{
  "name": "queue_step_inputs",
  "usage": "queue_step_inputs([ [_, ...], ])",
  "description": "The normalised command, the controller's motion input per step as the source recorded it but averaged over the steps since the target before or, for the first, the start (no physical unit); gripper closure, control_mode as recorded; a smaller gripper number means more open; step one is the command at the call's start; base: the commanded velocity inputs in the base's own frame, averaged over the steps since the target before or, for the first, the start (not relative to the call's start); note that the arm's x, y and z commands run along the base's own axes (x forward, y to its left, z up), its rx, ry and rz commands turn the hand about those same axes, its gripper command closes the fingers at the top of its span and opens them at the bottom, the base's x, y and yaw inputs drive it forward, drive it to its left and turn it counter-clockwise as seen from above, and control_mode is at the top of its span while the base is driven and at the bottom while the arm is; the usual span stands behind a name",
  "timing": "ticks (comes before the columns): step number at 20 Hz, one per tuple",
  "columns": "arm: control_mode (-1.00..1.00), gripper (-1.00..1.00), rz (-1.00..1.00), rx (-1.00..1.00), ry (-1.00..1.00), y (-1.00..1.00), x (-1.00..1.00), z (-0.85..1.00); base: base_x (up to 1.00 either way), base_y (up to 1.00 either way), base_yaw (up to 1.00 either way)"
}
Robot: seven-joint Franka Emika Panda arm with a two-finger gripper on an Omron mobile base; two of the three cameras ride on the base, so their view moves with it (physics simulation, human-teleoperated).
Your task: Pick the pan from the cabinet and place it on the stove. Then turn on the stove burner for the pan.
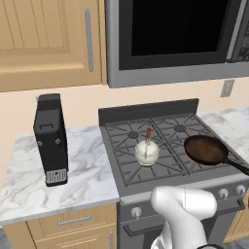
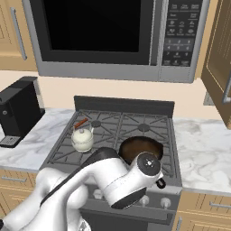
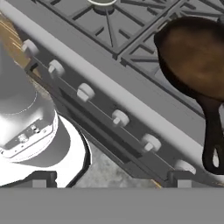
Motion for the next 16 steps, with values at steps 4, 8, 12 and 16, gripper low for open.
queue_step_inputs([
  [4,-1.0,-1.0,-0.02,0.0,-0.06,0.0,-0.51,-0.05,0.0,0.0,0.0],
  [8,-1.0,-1.0,0.0,0.0,-0.07,-0.04,-0.49,-0.07,0.0,0.0,0.0],
  [12,-1.0,-1.0,0.0,0.02,-0.1,-0.08,-0.53,-0.05,0.0,0.0,0.0],
  [16,-1.0,-1.0,0.0,0.03,-0.13,-0.1,-0.5,0.0,0.0,0.0,0.0],
])
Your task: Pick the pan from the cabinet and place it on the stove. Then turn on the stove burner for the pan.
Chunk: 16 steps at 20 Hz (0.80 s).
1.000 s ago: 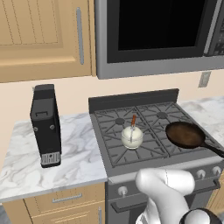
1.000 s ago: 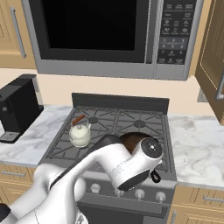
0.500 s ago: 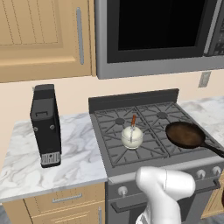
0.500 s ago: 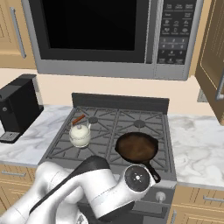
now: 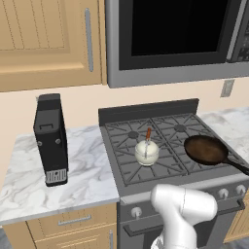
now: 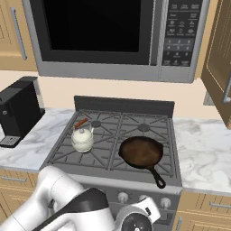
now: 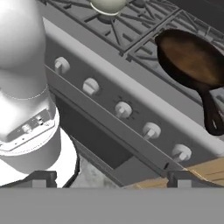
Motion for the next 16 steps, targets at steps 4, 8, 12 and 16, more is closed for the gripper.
queue_step_inputs([
  [4,-1.0,-1.0,0.0,0.04,-0.17,-0.17,-0.37,0.0,0.0,0.0,0.0],
  [8,-1.0,-1.0,0.0,0.06,-0.16,-0.16,-0.04,0.0,0.0,0.0,0.0],
  [12,-1.0,-1.0,0.0,0.06,-0.14,-0.12,0.12,0.0,0.0,0.0,0.0],
  [16,-1.0,-1.0,0.0,0.07,-0.12,-0.1,0.24,0.0,0.0,0.0,0.0],
])
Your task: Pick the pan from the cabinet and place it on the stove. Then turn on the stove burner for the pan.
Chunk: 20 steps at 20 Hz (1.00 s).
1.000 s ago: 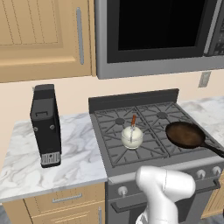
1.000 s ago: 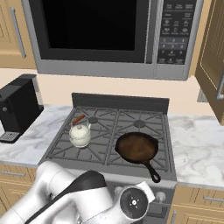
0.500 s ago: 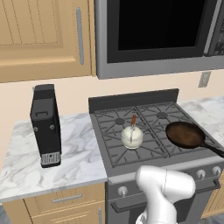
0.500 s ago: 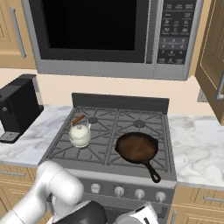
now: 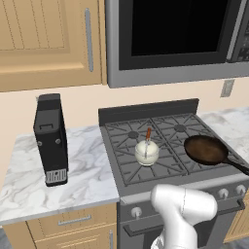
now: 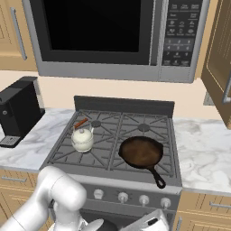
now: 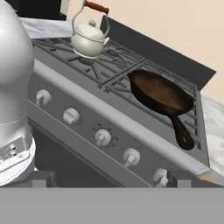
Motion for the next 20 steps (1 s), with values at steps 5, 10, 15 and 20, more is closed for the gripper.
queue_step_inputs([
  [5,-1.0,-1.0,0.0,0.07,-0.11,-0.01,0.2,0.0,0.0,0.0,0.0],
  [10,-1.0,-1.0,-0.03,0.06,-0.04,-0.01,0.19,-0.01,0.0,0.0,0.0],
  [15,-1.0,-1.0,-0.08,0.06,-0.01,0.0,0.19,-0.09,0.0,0.0,0.0],
  [20,-1.0,-1.0,-0.11,0.06,0.0,-0.02,0.16,-0.07,0.0,0.0,0.0],
])
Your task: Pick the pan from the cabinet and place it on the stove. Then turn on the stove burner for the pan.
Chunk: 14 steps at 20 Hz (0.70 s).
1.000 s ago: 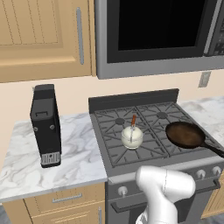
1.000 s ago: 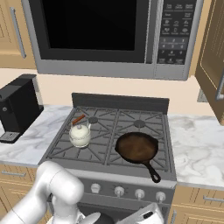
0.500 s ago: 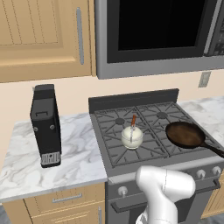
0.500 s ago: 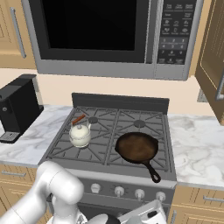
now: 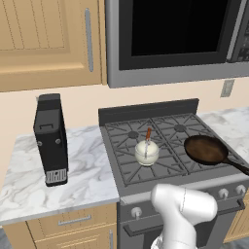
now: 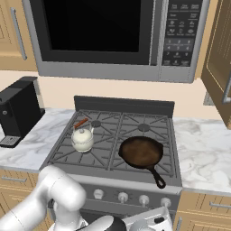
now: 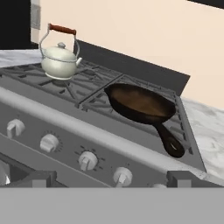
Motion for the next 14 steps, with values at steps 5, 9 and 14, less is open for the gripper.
queue_step_inputs([
  [5,-1.0,-1.0,-0.14,0.06,0.01,-0.06,0.2,-0.01,0.0,0.0,0.0],
  [9,-1.0,-1.0,-0.13,0.06,0.0,-0.03,0.09,-0.12,0.0,0.0,0.0],
  [14,-1.0,-1.0,-0.06,0.04,0.0,0.0,0.01,-0.32,0.0,0.0,0.0],
])
